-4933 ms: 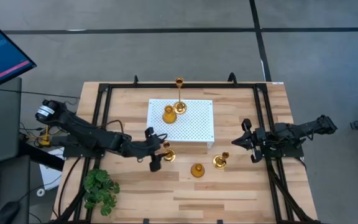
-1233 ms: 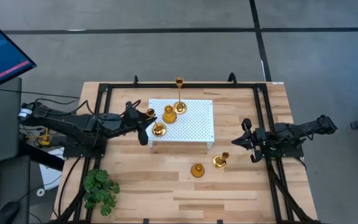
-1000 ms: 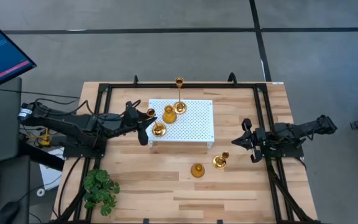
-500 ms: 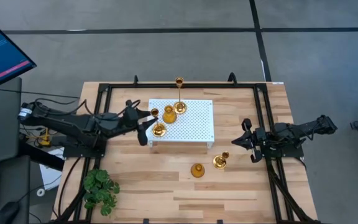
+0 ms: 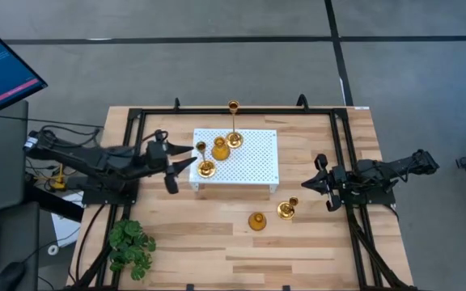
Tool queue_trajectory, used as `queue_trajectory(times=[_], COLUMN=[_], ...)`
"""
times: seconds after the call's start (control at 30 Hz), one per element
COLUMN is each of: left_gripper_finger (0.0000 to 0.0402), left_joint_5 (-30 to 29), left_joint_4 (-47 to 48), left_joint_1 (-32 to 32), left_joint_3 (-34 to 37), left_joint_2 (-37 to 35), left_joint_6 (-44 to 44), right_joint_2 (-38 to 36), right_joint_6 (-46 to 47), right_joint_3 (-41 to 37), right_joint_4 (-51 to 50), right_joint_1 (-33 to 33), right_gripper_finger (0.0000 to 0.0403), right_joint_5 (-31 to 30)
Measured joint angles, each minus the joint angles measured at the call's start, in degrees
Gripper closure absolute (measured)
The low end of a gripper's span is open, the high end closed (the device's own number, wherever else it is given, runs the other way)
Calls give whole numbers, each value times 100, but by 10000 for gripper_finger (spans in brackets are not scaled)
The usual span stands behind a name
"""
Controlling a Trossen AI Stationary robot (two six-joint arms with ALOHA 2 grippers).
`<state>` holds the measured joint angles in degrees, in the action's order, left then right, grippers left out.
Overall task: Pick & Place candle stick holders
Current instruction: Move the gold candle holder to the bottom of the table
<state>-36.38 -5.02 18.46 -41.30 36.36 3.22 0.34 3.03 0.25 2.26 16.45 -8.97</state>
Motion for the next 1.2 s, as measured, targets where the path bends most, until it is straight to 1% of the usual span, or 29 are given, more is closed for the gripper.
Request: queue_trajectory(times=[0.27,0.33,0.43,0.53,0.67,0.73,0.83,0.9,1.0,1.13,1.2], left_gripper_finger=[262,266,275,291,325,347,382,396,396,397,398], left_joint_5=[4,157,694,1411,2266,2496,2581,2585,2585,2577,2501], left_joint_4=[2,-2,-1,1,2,0,1,4,4,-35,-56], left_joint_1=[257,312,374,430,515,564,640,667,669,667,653], left_joint_3=[0,0,0,0,2,2,2,2,2,3,4], left_joint_2=[-268,-275,-260,-246,-175,-91,151,380,797,1354,1581], left_joint_6=[0,0,-2,-2,130,351,604,754,987,1441,1463], right_joint_2=[0,0,2,1,0,2,0,2,1,0,0], right_joint_6=[0,0,2,2,7,70,155,157,193,465,503], right_joint_3=[1,0,0,1,0,2,0,0,2,0,1], right_joint_4=[0,0,0,0,0,0,0,0,0,0,0], right_joint_1=[1,2,2,2,2,2,2,2,2,2,2], right_gripper_finger=[403,403,403,403,403,403,403,403,403,403,403], right_joint_5=[0,0,2,2,4,11,11,11,13,13,11])
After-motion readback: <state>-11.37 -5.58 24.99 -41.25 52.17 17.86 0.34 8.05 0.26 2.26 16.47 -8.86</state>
